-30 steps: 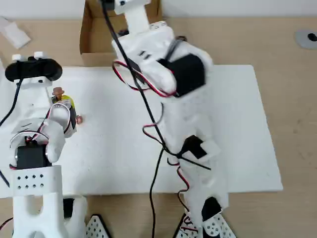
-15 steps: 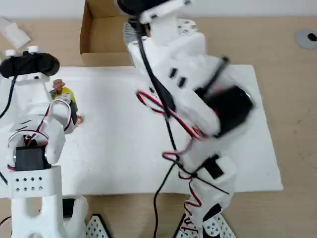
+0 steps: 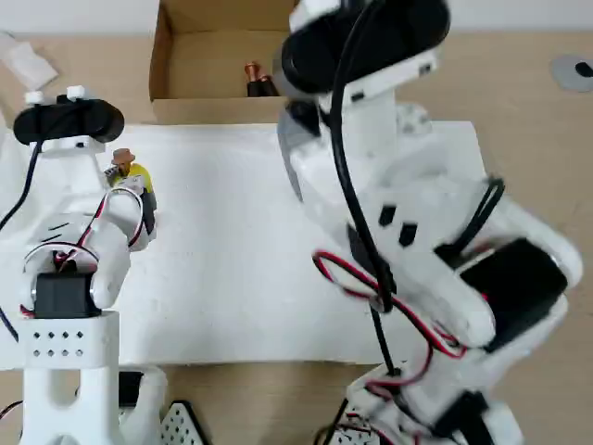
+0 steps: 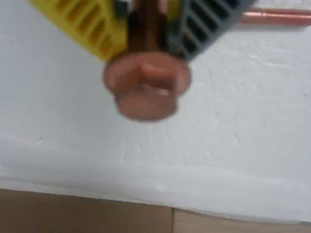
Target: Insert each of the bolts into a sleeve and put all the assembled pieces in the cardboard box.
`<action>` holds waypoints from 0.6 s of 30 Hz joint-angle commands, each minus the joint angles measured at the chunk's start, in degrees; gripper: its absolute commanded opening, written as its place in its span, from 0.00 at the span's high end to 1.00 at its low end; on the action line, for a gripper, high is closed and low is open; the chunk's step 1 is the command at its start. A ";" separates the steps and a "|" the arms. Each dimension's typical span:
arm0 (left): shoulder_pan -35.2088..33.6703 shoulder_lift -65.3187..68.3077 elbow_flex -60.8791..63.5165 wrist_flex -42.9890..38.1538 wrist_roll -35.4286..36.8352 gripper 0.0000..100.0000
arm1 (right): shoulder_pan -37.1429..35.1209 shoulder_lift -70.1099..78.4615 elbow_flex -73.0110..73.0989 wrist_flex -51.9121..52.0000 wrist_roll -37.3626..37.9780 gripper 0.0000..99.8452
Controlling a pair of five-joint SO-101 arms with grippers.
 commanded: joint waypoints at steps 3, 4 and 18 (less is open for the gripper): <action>1.05 -0.75 -2.55 -0.53 1.23 1.00 | 1.01 -16.31 29.58 -4.84 -2.02 0.99; 1.05 -0.75 -2.55 -0.53 1.23 1.00 | 1.01 -18.59 34.24 -5.89 -2.02 0.99; 1.05 -1.27 0.09 -0.09 1.23 1.00 | 1.01 -53.49 99.21 -44.31 -1.76 0.99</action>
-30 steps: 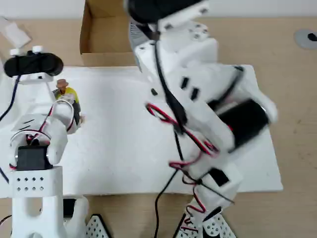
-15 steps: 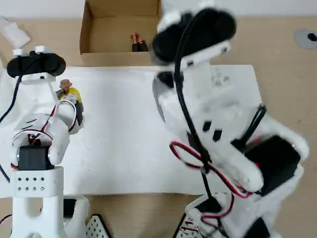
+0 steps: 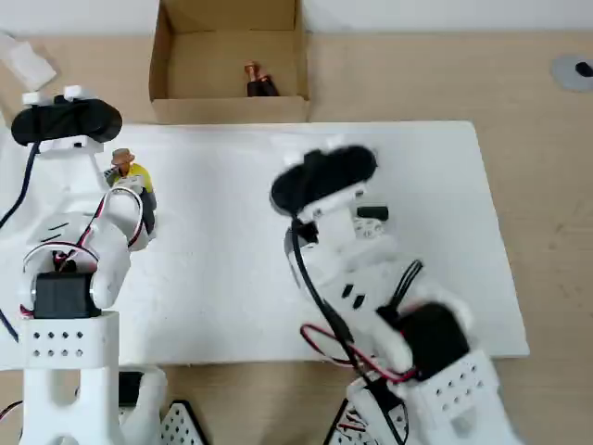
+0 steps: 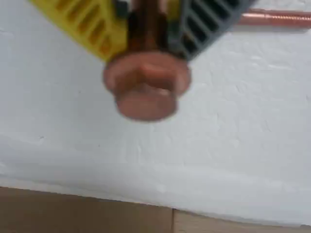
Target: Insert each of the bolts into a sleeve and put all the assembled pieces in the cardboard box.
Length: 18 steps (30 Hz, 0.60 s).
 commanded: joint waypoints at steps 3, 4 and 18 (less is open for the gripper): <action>2.02 -1.27 -0.09 -0.18 0.18 1.00 | 0.92 -15.69 20.09 -22.07 -0.09 0.99; 2.90 -1.27 -0.09 -0.18 0.18 1.00 | 0.84 -18.33 23.25 -25.67 -0.09 0.99; 18.29 -1.36 -4.40 -4.04 0.09 1.00 | -17.01 -45.49 44.53 -40.35 13.63 0.99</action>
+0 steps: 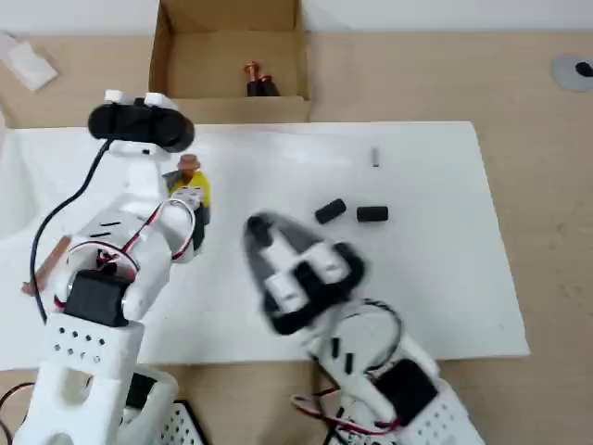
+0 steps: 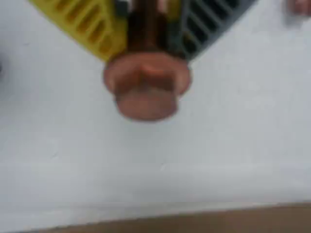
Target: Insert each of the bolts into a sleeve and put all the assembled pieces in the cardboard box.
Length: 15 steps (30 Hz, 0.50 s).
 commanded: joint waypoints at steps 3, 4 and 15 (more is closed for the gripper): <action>3.96 -1.36 -7.30 -2.20 0.09 1.00 | -4.53 -10.33 7.69 -2.29 1.58 0.99; 4.40 -1.36 -7.91 -2.02 0.09 1.00 | -4.35 -10.42 8.84 -3.16 1.58 0.99; 4.48 -1.36 -17.41 9.41 7.65 1.00 | -4.09 -10.33 9.36 -4.75 1.49 0.99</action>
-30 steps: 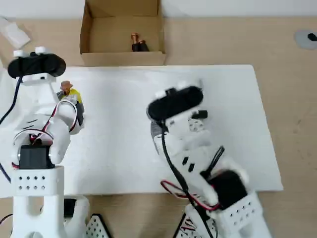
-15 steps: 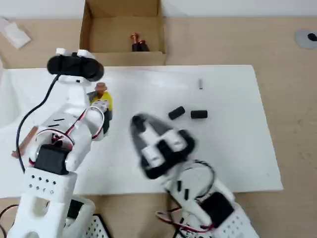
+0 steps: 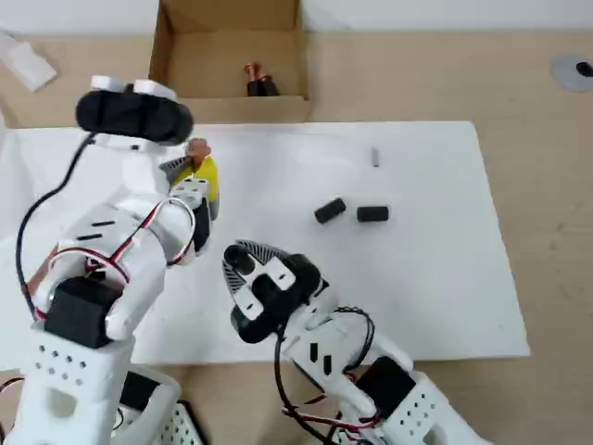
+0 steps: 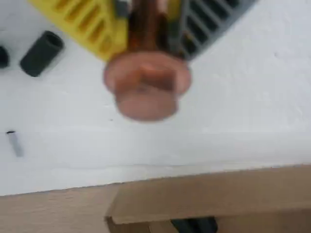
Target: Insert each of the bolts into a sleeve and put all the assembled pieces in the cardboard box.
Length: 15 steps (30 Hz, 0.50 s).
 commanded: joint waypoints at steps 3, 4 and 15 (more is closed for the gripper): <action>2.81 -1.36 -5.45 1.67 5.98 1.00 | -0.84 -10.42 -0.13 -2.73 0.18 0.99; 4.13 -1.36 -5.36 1.32 6.24 1.00 | -0.84 -10.42 -0.13 -3.69 -0.35 0.99; 6.95 -1.63 4.57 -9.93 7.65 1.00 | 0.66 -10.33 -0.48 -7.65 -4.48 0.99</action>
